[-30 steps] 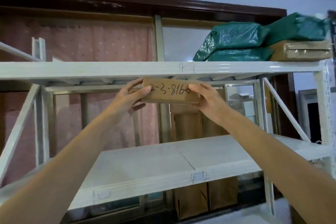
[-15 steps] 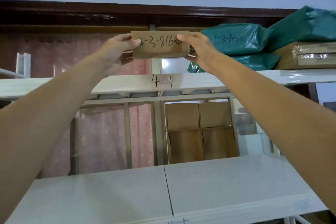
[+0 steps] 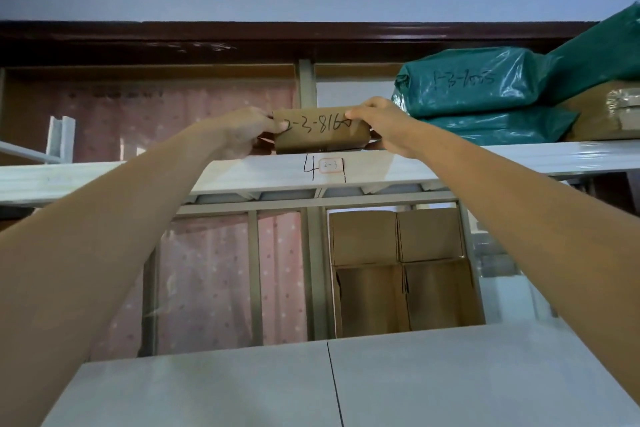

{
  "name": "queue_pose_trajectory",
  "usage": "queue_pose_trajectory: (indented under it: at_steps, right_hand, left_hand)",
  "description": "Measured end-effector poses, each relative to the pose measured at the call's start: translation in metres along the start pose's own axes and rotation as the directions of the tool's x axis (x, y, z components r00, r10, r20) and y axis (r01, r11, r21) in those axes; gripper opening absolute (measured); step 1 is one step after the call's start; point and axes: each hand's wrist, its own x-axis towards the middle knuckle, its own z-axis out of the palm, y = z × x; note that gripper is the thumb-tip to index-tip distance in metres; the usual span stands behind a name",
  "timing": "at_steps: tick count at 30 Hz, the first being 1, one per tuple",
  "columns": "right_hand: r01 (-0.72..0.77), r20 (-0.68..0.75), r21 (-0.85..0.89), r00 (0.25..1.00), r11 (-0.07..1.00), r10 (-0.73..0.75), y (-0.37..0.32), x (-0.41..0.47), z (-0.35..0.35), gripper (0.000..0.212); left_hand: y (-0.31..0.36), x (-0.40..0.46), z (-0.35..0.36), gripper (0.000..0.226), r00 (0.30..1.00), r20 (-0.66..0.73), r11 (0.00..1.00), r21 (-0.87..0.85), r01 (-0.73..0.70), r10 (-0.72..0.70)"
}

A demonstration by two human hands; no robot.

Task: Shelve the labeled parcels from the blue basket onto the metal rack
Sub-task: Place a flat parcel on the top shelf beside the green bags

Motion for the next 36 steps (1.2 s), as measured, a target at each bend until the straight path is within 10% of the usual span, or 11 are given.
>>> queue_pose_trajectory:
  at_steps: [30, 36]
  right_hand:
    - [-0.103, 0.115, -0.21, 0.985, 0.972, 0.129, -0.011, 0.004, 0.004, 0.007]
    - [-0.103, 0.069, -0.212, 0.99, 0.972, 0.121, -0.01, 0.005, 0.005, 0.05]
  left_hand:
    - [0.007, -0.003, 0.006, 0.026, 0.992, -0.019, 0.985, 0.113, 0.127, -0.125]
    - [0.007, -0.005, 0.004, 0.026, 0.988, -0.022, 0.983, 0.105, 0.151, -0.15]
